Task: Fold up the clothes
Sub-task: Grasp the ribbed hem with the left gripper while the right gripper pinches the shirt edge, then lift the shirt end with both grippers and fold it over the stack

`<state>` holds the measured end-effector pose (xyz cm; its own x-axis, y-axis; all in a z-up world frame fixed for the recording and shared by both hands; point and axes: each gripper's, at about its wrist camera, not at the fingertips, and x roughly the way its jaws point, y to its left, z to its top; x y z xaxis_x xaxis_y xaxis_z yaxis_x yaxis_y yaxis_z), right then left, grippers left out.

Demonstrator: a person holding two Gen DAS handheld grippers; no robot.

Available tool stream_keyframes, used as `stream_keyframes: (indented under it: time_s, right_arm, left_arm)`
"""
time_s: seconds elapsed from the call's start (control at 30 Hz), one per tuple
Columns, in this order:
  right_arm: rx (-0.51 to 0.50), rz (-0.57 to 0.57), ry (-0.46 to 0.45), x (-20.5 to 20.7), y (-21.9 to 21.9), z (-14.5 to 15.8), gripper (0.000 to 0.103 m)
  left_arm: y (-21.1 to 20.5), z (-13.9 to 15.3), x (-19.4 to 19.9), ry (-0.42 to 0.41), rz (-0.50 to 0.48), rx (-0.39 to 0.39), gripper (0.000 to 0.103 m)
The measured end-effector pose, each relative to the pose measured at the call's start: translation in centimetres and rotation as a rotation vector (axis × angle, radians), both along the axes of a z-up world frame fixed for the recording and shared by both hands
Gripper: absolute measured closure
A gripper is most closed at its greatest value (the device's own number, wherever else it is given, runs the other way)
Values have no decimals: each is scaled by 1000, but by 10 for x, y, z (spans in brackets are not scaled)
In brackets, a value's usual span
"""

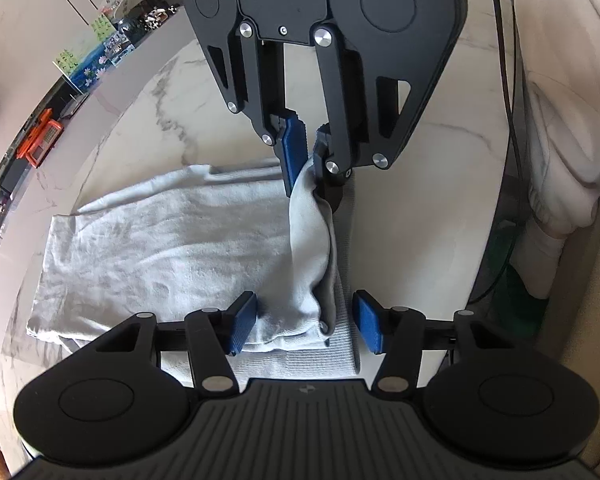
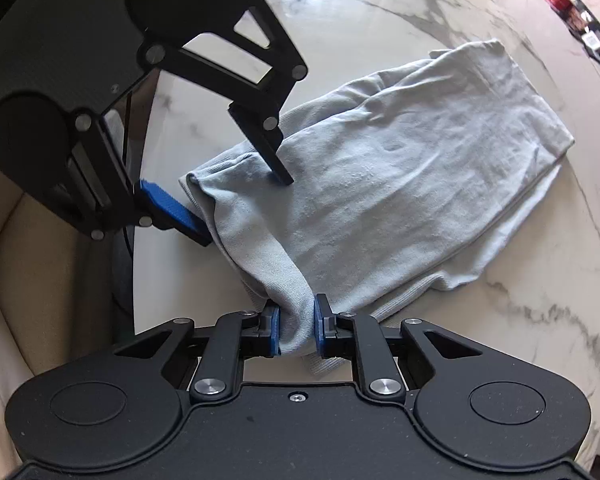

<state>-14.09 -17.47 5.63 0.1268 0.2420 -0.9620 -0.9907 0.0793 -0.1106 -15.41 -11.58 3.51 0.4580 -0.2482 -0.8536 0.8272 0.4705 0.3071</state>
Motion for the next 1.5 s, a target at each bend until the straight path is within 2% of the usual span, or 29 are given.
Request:
stream_keyframes:
  time_s: [0.03,0.1,0.2,0.27,0.33,0.37,0.63,0.8,0.83,0.87,0.93,1.07,1.13,1.2,1.33,1.5]
  right_arm:
    - [0,-4,0,1,0,0,89]
    - [-3,7,-11,-1,0,1,89]
    - [-12,40,-50,-13,-2,1,88]
    - [-9,62,-72,-19,-4,2,79]
    - [6,85,-98,-25,-5,4,61]
    - [19,98,-106,-28,-5,5,59]
    - [32,167,-220,-44,-5,-8,58]
    - [15,213,-338,-51,-11,-15,59]
    - [6,216,-356,-51,-12,-16,69]
    - [4,215,-364,-51,-12,-17,74]
    - [17,192,-358,-48,-11,-13,87]
    - [16,157,-327,-42,-7,-1,89]
    - [18,136,-297,-36,-4,8,89]
    - [22,115,-270,-31,-2,16,89]
    - [36,70,-231,-23,2,27,90]
    - [67,38,-189,-25,2,43,90]
  left_arm:
    - [1,1,3,16,8,-10,61]
    - [4,3,9,55,34,-41,68]
    - [12,10,21,130,92,-111,75]
    - [19,14,28,181,137,-160,79]
    - [26,18,37,239,188,-211,81]
    - [29,20,41,262,208,-229,82]
    - [44,33,57,372,300,-316,84]
    - [50,39,60,387,305,-336,84]
    - [51,40,60,388,305,-337,84]
    - [51,40,59,386,303,-334,84]
    - [47,42,55,354,281,-296,82]
    - [32,46,37,225,201,-190,75]
    - [21,48,20,107,134,-112,66]
    - [9,49,0,-5,63,-39,60]
    - [-2,44,-18,-64,19,-3,59]
    - [-1,34,-17,-133,48,72,59]
